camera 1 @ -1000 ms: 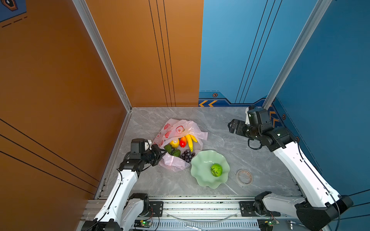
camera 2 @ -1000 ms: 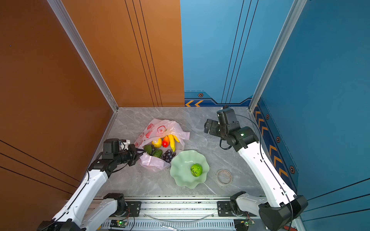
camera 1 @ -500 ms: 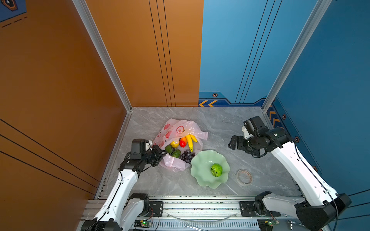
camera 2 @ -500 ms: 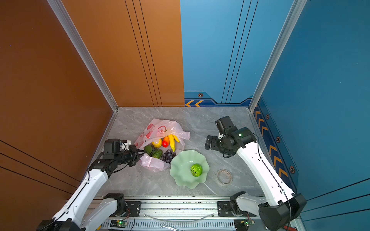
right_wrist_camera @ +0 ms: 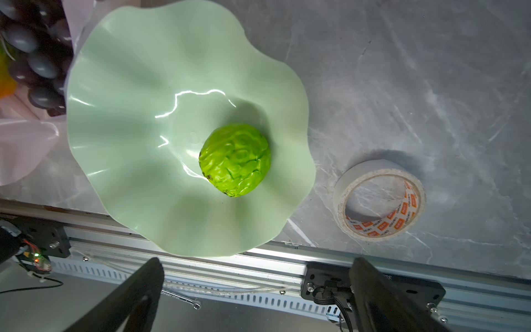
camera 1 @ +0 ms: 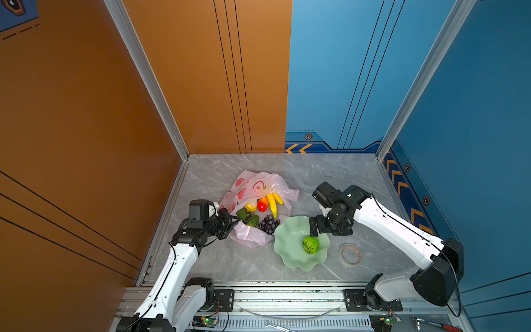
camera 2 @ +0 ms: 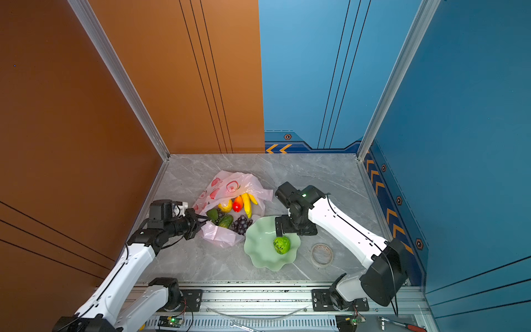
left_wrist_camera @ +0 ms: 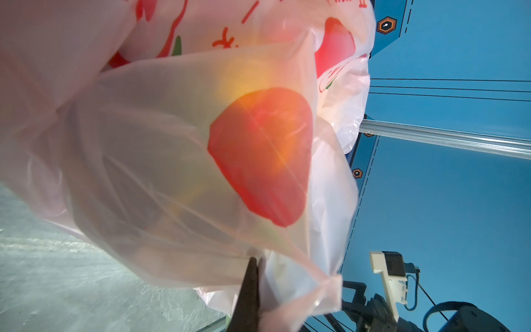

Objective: Place the fruits into the plastic bag
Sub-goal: Pick up the fruit from the plate.

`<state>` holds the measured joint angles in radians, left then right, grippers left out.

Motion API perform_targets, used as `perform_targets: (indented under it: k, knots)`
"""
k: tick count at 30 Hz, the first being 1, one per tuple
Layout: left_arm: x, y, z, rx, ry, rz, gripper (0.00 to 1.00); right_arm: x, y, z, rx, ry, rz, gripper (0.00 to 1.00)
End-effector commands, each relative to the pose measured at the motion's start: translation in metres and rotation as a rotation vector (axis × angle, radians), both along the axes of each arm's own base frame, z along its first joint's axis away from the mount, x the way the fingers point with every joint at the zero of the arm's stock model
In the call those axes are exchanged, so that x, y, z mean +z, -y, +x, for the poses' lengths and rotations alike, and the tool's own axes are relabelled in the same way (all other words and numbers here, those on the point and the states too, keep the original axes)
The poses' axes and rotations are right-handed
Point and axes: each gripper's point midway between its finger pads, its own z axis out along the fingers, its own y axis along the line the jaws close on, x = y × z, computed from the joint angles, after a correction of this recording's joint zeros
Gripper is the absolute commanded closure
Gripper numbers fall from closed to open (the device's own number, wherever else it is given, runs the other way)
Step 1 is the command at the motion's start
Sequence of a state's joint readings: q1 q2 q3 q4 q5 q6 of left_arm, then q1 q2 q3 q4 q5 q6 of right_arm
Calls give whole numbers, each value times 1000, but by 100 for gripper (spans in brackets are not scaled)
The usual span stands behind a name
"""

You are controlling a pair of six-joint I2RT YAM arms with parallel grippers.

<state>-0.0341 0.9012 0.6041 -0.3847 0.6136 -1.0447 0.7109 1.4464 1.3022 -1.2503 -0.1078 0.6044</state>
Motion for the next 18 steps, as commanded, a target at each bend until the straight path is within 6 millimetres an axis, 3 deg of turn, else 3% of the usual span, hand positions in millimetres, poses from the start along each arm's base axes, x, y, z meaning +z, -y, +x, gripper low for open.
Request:
perform_targets:
  k: [1,9,18]
  knots:
    - [-5,1,-4,-9,-4,9,100,-18,-13,-4,34,-14,-31,0]
    - [-8,1,-6,-8,-11,9,100,-53,-33,-13,119,-75,-85,0]
    - [-9,1,-8,-10,-15,9,100,-85,-34,-9,150,-96,-153,2]
